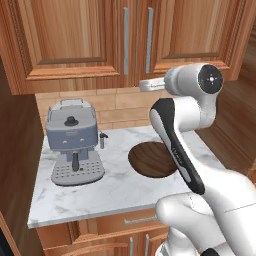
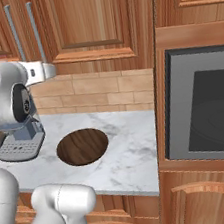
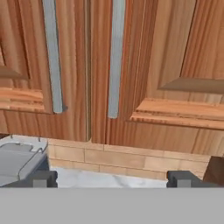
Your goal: Open the cabinet. Pick the banana and peach from the cabinet and place them into the bowl. Then close the cabinet.
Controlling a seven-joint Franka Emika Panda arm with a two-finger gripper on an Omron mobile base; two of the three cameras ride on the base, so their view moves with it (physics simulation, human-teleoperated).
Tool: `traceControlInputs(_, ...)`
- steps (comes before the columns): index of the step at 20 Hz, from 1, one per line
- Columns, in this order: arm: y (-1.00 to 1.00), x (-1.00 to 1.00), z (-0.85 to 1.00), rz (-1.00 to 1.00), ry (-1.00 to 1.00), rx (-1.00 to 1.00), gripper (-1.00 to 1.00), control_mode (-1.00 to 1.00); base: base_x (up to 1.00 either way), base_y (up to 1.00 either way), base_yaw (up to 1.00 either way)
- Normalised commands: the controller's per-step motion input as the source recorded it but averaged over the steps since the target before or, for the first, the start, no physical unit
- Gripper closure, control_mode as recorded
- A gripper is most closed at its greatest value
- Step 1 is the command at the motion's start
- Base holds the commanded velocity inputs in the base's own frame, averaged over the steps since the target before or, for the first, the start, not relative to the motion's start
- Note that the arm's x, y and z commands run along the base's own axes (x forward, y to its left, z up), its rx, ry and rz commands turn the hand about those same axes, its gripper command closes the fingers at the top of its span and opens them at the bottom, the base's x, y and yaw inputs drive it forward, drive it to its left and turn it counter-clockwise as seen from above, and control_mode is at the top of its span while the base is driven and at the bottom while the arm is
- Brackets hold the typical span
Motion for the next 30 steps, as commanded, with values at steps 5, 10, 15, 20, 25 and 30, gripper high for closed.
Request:
traceControlInputs(5, 0.06, 0.01, 0.00, 0.00, -0.39, -0.02, -1.00, -1.00, 0.00, 0.00, 0.00)
traceControlInputs(10, 0.01, 0.00, 0.05, 0.00, -0.45, 0.00, -1.00, -1.00, 0.00, 0.00, 0.00)
traceControlInputs(15, 0.00, 0.00, 0.20, 0.00, -0.29, 0.00, -1.00, -1.00, 0.00, 0.00, 0.00)
traceControlInputs(20, 0.00, 0.13, 0.29, 0.00, -0.07, 0.00, -1.00, -1.00, 0.00, 0.00, 0.00)
traceControlInputs(25, 0.06, 0.54, 0.22, -0.01, -0.02, 0.00, -1.00, -1.00, 0.00, 0.00, 0.00)
traceControlInputs(30, 0.17, 0.84, 0.02, -0.02, 0.00, 0.00, -1.00, -1.00, 0.00, 0.00, 0.00)
